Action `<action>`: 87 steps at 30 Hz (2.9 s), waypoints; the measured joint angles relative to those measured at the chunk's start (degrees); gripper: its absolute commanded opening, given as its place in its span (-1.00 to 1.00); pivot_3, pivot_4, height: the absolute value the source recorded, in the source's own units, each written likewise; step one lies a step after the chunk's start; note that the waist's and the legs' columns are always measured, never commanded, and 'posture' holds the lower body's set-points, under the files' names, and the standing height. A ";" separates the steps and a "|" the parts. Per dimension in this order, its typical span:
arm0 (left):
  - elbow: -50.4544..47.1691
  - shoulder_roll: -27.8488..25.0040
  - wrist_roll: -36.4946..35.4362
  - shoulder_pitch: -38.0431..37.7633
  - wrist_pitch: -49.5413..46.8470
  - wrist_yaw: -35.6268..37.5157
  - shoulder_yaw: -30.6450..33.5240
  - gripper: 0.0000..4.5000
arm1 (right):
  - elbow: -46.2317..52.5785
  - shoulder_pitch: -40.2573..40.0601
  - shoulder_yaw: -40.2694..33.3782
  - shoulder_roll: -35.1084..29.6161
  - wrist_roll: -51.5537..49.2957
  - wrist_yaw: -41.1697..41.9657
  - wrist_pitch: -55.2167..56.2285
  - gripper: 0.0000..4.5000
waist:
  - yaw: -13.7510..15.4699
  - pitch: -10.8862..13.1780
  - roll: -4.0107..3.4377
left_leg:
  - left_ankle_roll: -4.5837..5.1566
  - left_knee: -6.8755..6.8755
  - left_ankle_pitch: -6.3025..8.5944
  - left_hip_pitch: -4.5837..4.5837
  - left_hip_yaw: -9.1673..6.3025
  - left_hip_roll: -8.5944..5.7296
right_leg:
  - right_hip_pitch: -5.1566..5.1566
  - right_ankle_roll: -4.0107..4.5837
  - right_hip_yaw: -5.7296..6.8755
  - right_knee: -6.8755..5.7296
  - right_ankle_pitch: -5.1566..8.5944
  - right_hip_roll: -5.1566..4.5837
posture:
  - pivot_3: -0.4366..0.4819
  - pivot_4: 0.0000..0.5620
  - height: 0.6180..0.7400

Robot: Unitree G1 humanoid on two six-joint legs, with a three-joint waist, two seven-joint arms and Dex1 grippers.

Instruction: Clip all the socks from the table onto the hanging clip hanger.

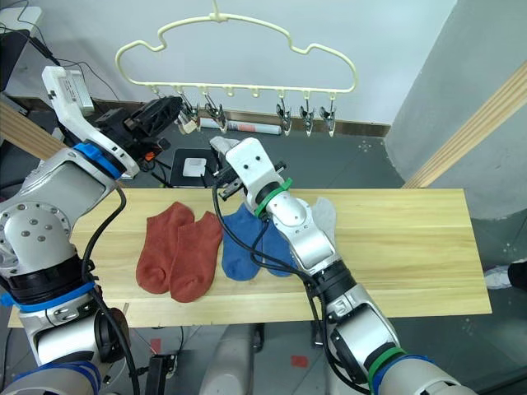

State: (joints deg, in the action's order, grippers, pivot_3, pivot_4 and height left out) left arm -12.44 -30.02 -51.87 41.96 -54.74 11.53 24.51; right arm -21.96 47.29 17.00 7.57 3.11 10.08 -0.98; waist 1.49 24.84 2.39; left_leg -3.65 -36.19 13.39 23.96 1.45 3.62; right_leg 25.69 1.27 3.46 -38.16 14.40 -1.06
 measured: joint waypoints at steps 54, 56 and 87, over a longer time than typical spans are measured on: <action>-0.53 3.35 -4.19 -0.15 0.13 -4.93 -0.42 -0.76 | -0.56 0.76 2.66 0.09 -5.36 2.35 6.82 -1.00 | 0.05 0.00 0.00 | -0.05 -0.79 -0.03 0.18 -0.75 -0.04 | -0.29 0.01 0.49 -0.49 0.00 -0.02 | 0.11 0.54 1.00; -0.56 3.34 -4.60 -0.20 0.13 -4.92 -0.35 -0.48 | -0.61 0.76 2.70 0.09 -5.58 2.35 6.82 -1.00 | 0.05 0.00 0.00 | -0.05 -0.79 -0.03 0.18 -0.76 -0.04 | -0.29 0.01 0.49 -0.48 0.00 -0.02 | 0.11 0.54 1.00; -5.11 -9.53 15.14 -17.99 20.03 11.69 -8.15 0.44 | 32.22 -19.43 5.85 -15.72 -7.06 14.90 -15.83 0.24 | 0.52 0.00 -0.01 | -0.11 -0.72 -0.07 0.17 -0.94 -0.06 | -0.23 -0.29 0.41 -0.54 0.18 -0.02 | 0.09 0.47 1.00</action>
State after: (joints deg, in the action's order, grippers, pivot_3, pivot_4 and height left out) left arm -17.55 -39.55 -36.73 23.97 -34.71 23.23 16.36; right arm 10.26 27.86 22.85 -8.15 -3.95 24.97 -16.81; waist 2.01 24.84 2.38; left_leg -3.76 -36.92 13.32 24.13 0.52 3.56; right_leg 25.46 0.98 3.87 -38.69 14.58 -1.08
